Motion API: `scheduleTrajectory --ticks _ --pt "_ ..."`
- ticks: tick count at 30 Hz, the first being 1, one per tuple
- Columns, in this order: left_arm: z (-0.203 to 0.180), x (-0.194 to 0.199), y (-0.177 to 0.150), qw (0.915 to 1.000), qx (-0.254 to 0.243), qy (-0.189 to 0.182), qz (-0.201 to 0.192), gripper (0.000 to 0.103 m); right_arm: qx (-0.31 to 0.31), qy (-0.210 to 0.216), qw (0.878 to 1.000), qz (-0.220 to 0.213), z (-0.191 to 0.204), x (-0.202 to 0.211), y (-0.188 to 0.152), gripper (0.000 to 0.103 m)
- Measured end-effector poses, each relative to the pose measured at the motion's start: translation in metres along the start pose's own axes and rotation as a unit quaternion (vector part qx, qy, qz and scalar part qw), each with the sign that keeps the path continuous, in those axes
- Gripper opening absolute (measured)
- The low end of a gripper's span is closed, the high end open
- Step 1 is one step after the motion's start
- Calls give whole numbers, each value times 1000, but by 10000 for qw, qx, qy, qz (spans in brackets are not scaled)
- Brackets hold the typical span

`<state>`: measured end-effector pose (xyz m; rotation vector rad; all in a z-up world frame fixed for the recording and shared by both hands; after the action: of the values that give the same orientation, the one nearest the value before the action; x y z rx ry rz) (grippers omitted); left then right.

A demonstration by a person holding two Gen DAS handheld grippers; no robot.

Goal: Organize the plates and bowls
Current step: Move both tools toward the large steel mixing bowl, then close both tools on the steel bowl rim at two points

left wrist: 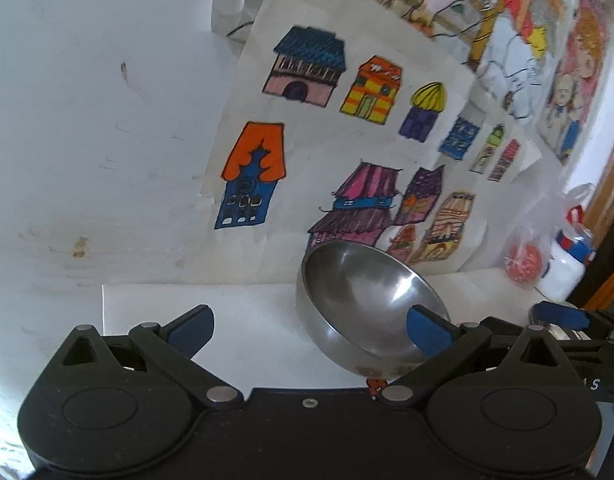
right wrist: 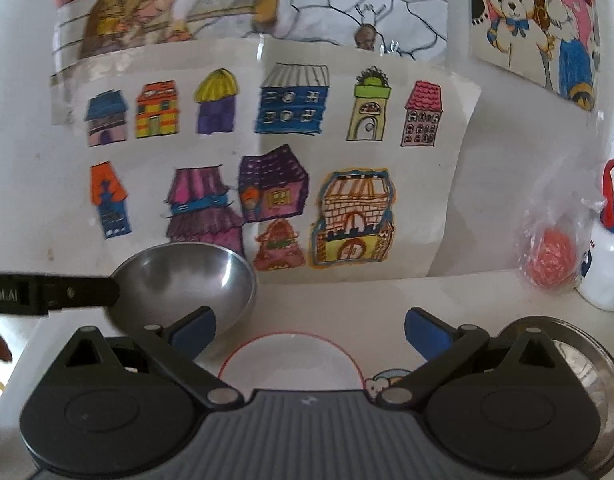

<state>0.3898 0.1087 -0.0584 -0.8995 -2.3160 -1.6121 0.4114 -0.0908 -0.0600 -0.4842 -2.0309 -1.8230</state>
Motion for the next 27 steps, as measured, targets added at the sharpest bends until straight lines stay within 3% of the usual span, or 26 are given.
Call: scheduleTrajectory --ticks 7,15,19,22,24,27 --pt "8 -15 0 9993 339 170 60 102 30 94 9997 235 5 -24 7 93" --pt "10 -20 1 9981 596 89 103 98 123 286 9987 406 19 -31 8 81" --pt "8 -21 0 9979 630 32 130 89 178 418 9979 466 26 -33 9 73" --pt "7 -24 -1 9978 648 -5 165 81 241 510 9970 524 32 -35 9 61" --pt "5 -26 -2 9975 669 -81 207 76 278 556 9966 548 35 -37 9 47" --pt "4 -29 -4 9969 704 -187 294 62 276 605 9957 646 37 -41 7 38"
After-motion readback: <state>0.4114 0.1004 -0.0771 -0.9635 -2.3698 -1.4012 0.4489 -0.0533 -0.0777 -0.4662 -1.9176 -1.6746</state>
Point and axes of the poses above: each gripper's, at about its wrist camera, not at the fingertips, and x roughly against the way its jaws point, z to its left, y to its top, the point moved 10 cm from there along -x, roughly the way its jaws point, and after that the axes turned 9 degrees about -y, right-handed, at the moved point
